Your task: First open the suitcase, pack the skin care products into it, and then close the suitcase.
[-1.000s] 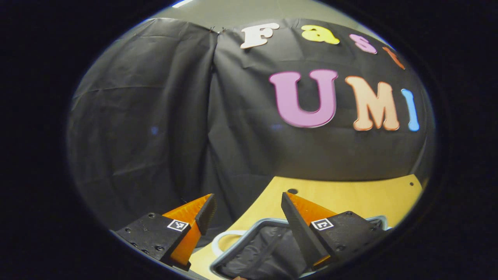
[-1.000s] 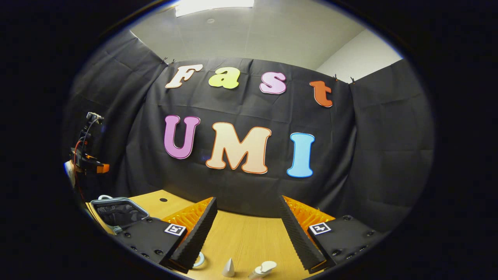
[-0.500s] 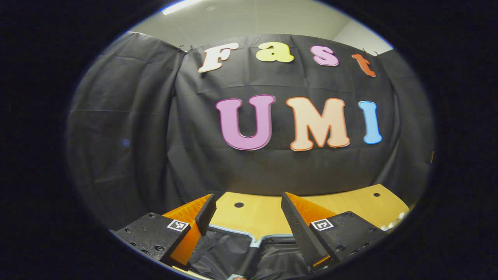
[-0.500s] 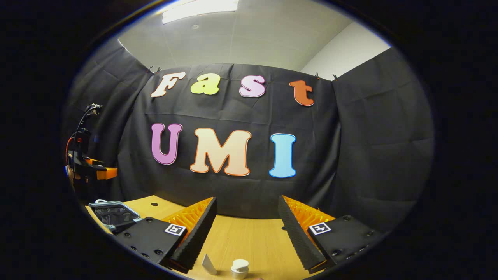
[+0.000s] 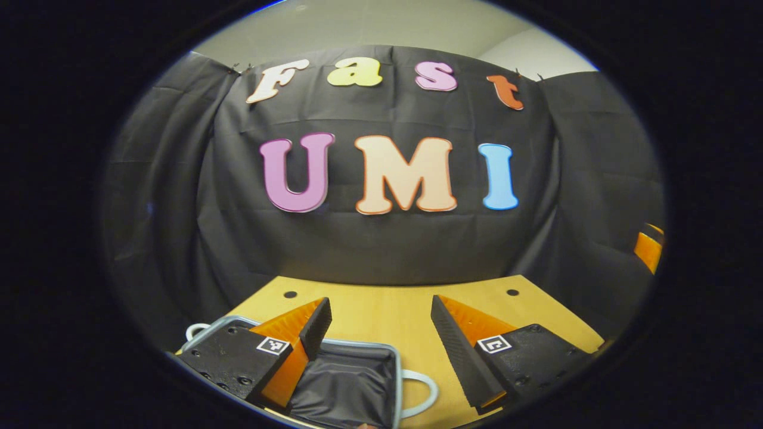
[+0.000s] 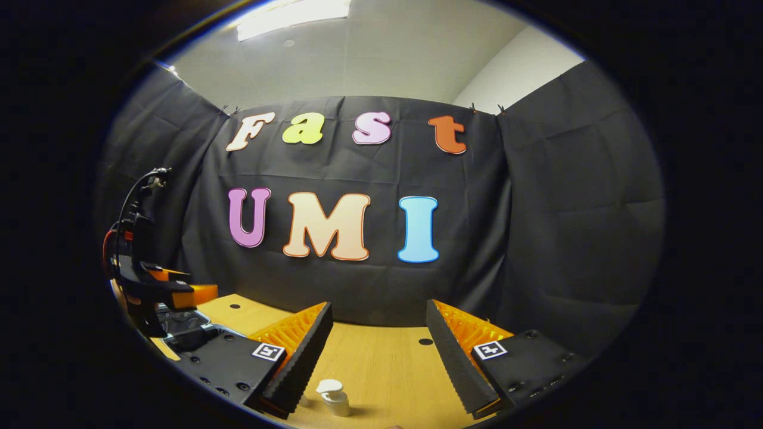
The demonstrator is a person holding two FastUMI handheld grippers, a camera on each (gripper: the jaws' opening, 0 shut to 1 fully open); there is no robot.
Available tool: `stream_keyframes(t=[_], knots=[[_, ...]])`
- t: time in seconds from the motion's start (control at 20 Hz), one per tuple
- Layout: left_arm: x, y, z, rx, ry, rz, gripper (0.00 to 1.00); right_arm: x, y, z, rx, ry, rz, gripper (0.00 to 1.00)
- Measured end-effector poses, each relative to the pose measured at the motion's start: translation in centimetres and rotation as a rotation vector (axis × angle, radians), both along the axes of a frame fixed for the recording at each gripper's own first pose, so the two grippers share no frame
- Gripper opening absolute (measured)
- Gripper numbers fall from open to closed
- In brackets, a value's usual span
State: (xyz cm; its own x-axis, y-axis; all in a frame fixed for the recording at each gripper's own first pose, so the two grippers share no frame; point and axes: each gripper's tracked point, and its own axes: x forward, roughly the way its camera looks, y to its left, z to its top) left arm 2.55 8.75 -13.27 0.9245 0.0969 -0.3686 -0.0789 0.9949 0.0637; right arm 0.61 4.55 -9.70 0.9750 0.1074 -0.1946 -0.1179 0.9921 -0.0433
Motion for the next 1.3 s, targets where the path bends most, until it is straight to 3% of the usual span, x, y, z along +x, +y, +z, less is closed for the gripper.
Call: stream_keyframes(t=[0.5,1.05,1.1,1.15,1.2,1.3], knots=[[-2.2,-11.0,-10.0,-0.099,0.182,-0.092,0.98,-1.0,-4.9,-0.7,-0.011,0.011,0.031,0.99],[-5.3,-13.4,-22.3,-0.164,0.405,-0.131,0.97,-0.7,-2.3,-5.9,-0.05,0.079,0.078,0.99],[-5.4,-13.2,-23.3,-0.175,0.427,-0.131,0.95,-0.7,-1.7,-6.3,-0.054,0.084,0.082,0.99],[-5.8,-13.2,-24.2,-0.185,0.448,-0.141,0.86,-0.6,-1.3,-6.4,-0.058,0.086,0.083,0.99],[-5.9,-13.3,-24.8,-0.198,0.462,-0.159,0.9,-0.6,-0.7,-6.6,-0.061,0.09,0.087,0.99],[-6.2,-13.6,-25.3,-0.199,0.482,-0.185,0.65,-0.6,0.6,-7.4,-0.065,0.102,0.092,0.99]])
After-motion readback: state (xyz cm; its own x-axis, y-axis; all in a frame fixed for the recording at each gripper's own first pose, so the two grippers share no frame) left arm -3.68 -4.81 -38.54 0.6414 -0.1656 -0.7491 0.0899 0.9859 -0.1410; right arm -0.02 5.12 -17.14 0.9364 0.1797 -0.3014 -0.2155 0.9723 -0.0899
